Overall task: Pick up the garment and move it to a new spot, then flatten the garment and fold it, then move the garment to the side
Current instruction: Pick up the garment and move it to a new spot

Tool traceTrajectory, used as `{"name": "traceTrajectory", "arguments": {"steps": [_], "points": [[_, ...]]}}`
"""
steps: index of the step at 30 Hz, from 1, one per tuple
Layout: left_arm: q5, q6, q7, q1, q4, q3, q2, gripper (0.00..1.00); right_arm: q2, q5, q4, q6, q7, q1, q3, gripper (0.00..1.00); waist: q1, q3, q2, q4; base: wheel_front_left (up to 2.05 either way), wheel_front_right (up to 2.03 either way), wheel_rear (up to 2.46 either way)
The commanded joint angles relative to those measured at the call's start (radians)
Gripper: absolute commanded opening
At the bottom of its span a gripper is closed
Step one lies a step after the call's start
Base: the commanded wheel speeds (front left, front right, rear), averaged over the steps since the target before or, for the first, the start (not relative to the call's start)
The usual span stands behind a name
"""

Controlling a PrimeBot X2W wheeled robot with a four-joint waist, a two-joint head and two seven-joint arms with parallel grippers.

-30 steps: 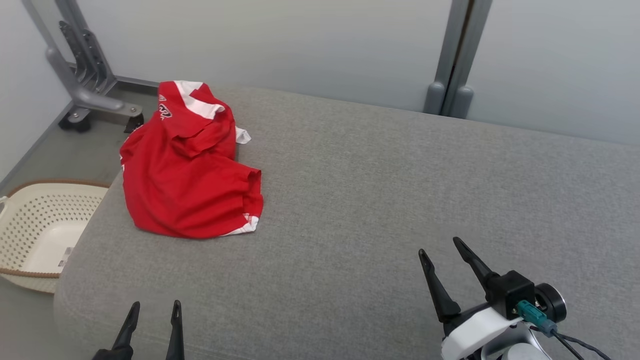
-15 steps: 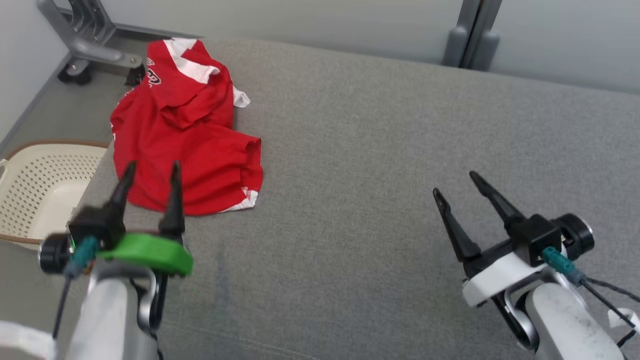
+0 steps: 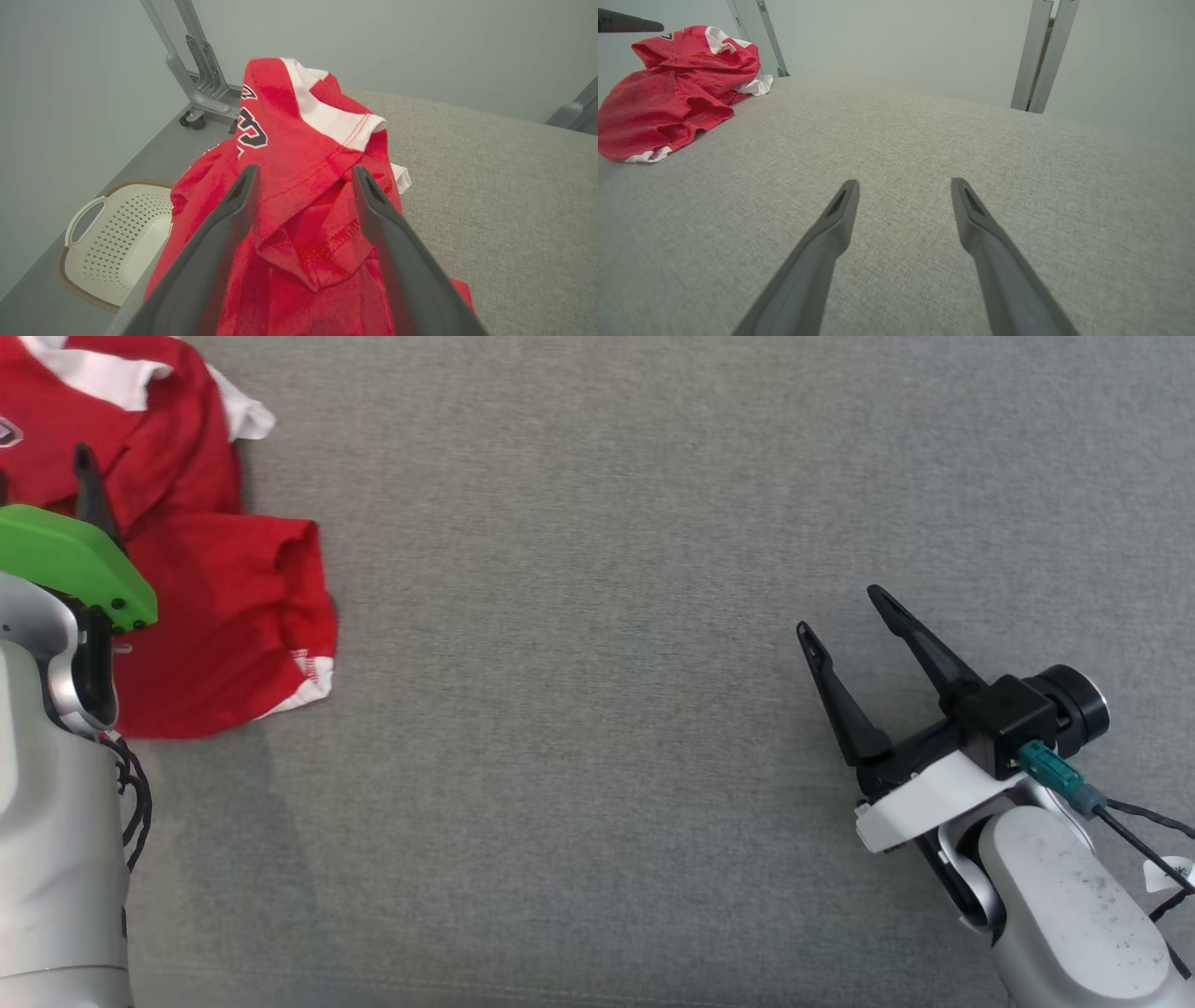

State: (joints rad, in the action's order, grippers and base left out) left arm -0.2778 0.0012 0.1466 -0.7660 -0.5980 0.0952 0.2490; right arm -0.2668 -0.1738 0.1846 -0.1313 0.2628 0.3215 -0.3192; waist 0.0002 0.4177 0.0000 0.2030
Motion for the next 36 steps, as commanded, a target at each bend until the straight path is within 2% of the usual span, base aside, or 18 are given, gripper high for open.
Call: {"name": "traceTrajectory", "arguments": {"steps": [1, 2, 3, 4, 5, 6, 13, 17, 20, 26, 29, 36], "points": [[-0.005, 0.009, 0.016, -0.024, -0.035, 0.007, 0.004, 1.0, -0.007, -0.005, -0.006, 0.001, 0.003, 0.019, 0.006, 1.0, -0.0002, 0.101, 0.0, -0.113, 0.0, 0.0, 0.0], [-0.007, 0.007, 0.033, -0.031, -0.065, 0.007, 0.013, 1.0, -0.008, -0.007, -0.007, 0.001, 0.003, 0.019, 0.008, 1.0, -0.0002, 0.1, 0.0, -0.116, 0.0, 0.0, 0.0], [-0.007, 0.009, 0.044, -0.034, -0.087, 0.009, 0.021, 0.95, -0.009, -0.007, -0.007, 0.001, 0.003, 0.019, 0.01, 1.0, -0.0002, 0.097, 0.0, -0.117, 0.0, 0.0, 0.0], [0.004, 0.016, 0.05, -0.037, -0.11, 0.006, 0.036, 0.35, -0.009, -0.008, -0.006, 0.001, 0.003, 0.017, 0.012, 1.0, -0.0002, 0.094, 0.0, -0.119, 0.0, 0.0, 0.0], [0.014, 0.026, 0.049, -0.037, -0.126, 0.003, 0.046, 0.11, -0.01, -0.008, -0.003, 0.001, 0.003, 0.014, 0.013, 1.0, -0.0002, 0.089, 0.0, -0.119, 0.0, 0.0, 0.0], [0.013, 0.035, 0.045, -0.035, -0.147, 0.007, 0.05, 0.0, -0.009, -0.009, 0.0, 0.001, 0.003, 0.009, 0.014, 1.0, -0.0002, 0.083, 0.0, -0.119, 0.0, 0.0, 0.0], [0.008, 0.003, -0.028, -0.017, -0.14, 0.009, 0.093, 0.0, 0.014, -0.013, 0.021, 0.001, 0.003, -0.028, 0.016, 1.0, -0.0002, 0.01, 0.0, -0.105, 0.0, 0.0, 0.0], [0.02, -0.024, -0.05, -0.018, -0.049, -0.006, 0.121, 0.0, 0.034, -0.014, 0.036, 0.001, 0.003, -0.063, 0.023, 1.0, -0.0002, -0.067, 0.0, -0.087, 0.0, 0.0, 0.0], [0.023, -0.054, -0.028, -0.023, 0.045, -0.027, 0.143, 0.0, 0.057, -0.013, 0.047, 0.001, 0.003, -0.093, 0.018, 1.0, -0.0002, -0.134, 0.0, -0.082, 0.0, 0.0, 0.0], [-0.003, -0.093, 0.089, -0.014, 0.306, -0.079, 0.154, 0.0, 0.104, -0.009, 0.067, 0.001, 0.003, -0.143, 0.017, 1.0, -0.0002, -0.258, 0.0, -0.099, 0.0, 0.0, 0.0], [-0.043, -0.107, 0.167, 0.01, 0.446, -0.108, 0.138, 0.0, 0.123, -0.004, 0.074, 0.001, 0.003, -0.164, 0.017, 1.0, -0.0002, -0.304, 0.0, -0.121, 0.0, 0.0, 0.0], [-0.315, -0.123, 0.395, 0.096, 0.772, -0.166, 0.048, 0.0, 0.149, 0.004, 0.065, 0.001, 0.003, -0.188, 0.044, 1.0, -0.0002, -0.352, 0.0, -0.213, 0.0, 0.0, 0.0]]}}
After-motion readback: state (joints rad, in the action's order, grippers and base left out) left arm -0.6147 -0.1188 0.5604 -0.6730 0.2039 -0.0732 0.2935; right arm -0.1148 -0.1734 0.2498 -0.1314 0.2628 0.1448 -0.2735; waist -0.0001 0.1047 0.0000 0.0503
